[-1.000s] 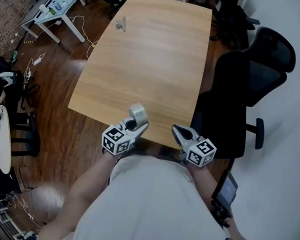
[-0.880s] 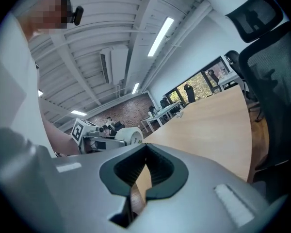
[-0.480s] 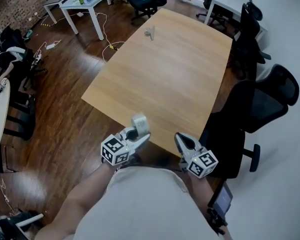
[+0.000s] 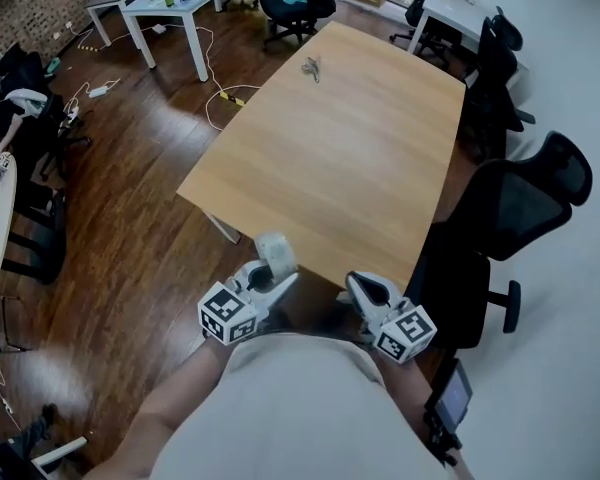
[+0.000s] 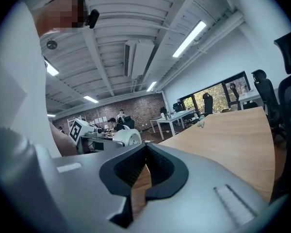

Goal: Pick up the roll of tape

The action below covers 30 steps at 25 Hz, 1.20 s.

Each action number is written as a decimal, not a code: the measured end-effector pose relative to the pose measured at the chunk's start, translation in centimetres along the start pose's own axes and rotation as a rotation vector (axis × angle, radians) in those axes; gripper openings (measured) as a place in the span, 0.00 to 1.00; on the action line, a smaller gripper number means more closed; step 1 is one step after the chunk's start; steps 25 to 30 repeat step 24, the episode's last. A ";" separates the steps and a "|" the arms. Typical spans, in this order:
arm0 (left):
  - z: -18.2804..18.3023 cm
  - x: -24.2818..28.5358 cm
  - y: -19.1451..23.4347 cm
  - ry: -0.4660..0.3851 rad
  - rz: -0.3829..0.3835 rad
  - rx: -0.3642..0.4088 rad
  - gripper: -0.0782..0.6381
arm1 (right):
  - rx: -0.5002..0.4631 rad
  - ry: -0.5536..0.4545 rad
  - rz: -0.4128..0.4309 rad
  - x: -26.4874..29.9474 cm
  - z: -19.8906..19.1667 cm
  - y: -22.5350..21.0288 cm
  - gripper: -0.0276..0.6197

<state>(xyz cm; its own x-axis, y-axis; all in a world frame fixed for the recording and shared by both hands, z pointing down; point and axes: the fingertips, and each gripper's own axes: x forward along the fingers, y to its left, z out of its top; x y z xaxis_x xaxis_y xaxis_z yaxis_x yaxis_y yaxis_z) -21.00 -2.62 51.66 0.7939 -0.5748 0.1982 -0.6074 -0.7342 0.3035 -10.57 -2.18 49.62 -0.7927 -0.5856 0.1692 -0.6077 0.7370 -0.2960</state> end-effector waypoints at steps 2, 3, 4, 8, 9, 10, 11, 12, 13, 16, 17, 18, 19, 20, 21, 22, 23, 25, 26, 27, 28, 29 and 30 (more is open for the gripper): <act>-0.3 -1.4 0.3 -0.007 0.004 -0.002 0.26 | -0.017 0.002 0.001 0.5 0.0 1.0 0.05; -0.5 -2.0 0.5 -0.010 0.007 -0.005 0.26 | -0.023 0.004 0.001 0.8 0.0 1.5 0.05; -0.6 -2.6 0.8 -0.013 0.009 -0.008 0.26 | -0.028 0.006 0.001 1.1 0.0 1.9 0.05; -1.3 -4.1 1.3 -0.018 0.008 -0.021 0.26 | -0.039 0.024 0.006 1.9 -0.5 3.3 0.05; -1.4 -4.3 1.3 -0.018 0.006 -0.022 0.26 | -0.040 0.025 0.006 2.0 -0.6 3.6 0.05; -1.6 -4.5 1.3 -0.017 0.004 -0.022 0.26 | -0.040 0.026 0.006 2.1 -0.8 3.7 0.05; -1.8 -4.6 1.4 -0.015 0.001 -0.021 0.26 | -0.041 0.028 0.005 2.2 -1.0 3.9 0.05; -2.0 -4.8 1.4 -0.013 0.000 -0.021 0.26 | -0.043 0.031 0.005 2.3 -1.2 4.1 0.05; -2.2 -4.9 1.5 -0.013 0.000 -0.019 0.26 | -0.045 0.034 0.006 2.5 -1.4 4.2 0.05; -2.3 -5.4 2.1 -0.021 0.001 -0.013 0.26 | -0.053 0.047 0.004 3.3 -1.7 4.5 0.05; -2.2 -5.5 2.3 -0.025 0.000 -0.014 0.26 | -0.057 0.052 0.003 3.5 -1.7 4.6 0.05; -2.2 -5.5 2.4 -0.027 -0.002 -0.017 0.26 | -0.061 0.056 0.000 3.6 -1.7 4.6 0.05; -2.2 -5.5 2.4 -0.029 -0.005 -0.020 0.26 | -0.064 0.060 -0.003 3.8 -1.7 4.6 0.05; -2.2 -5.6 2.5 -0.031 -0.008 -0.022 0.26 | -0.065 0.063 -0.007 3.9 -1.7 4.6 0.05; -2.3 -5.7 2.7 -0.030 -0.010 -0.023 0.26 | -0.062 0.065 -0.011 4.1 -1.8 4.7 0.05; -2.3 -5.8 2.9 -0.029 -0.011 -0.020 0.26 | -0.057 0.064 -0.015 4.3 -1.8 4.7 0.05; -2.4 -6.0 3.2 -0.026 -0.011 -0.016 0.26 | -0.050 0.061 -0.018 4.6 -1.9 4.8 0.05; -2.4 -6.3 3.5 -0.023 -0.012 -0.012 0.26 | -0.042 0.058 -0.020 4.9 -1.9 4.9 0.05; -2.4 -6.3 3.5 -0.023 -0.012 -0.012 0.26 | -0.042 0.058 -0.020 4.9 -1.9 4.9 0.05; -2.4 -6.3 3.5 -0.023 -0.012 -0.012 0.26 | -0.042 0.058 -0.020 4.9 -1.9 4.9 0.05; -2.4 -6.3 3.5 -0.023 -0.012 -0.012 0.26 | -0.042 0.058 -0.020 4.9 -1.9 4.9 0.05; -2.4 -6.3 3.5 -0.023 -0.012 -0.012 0.26 | -0.042 0.058 -0.020 4.9 -1.9 4.9 0.05; -2.4 -6.3 3.5 -0.023 -0.012 -0.012 0.26 | -0.042 0.058 -0.020 4.9 -1.9 4.9 0.05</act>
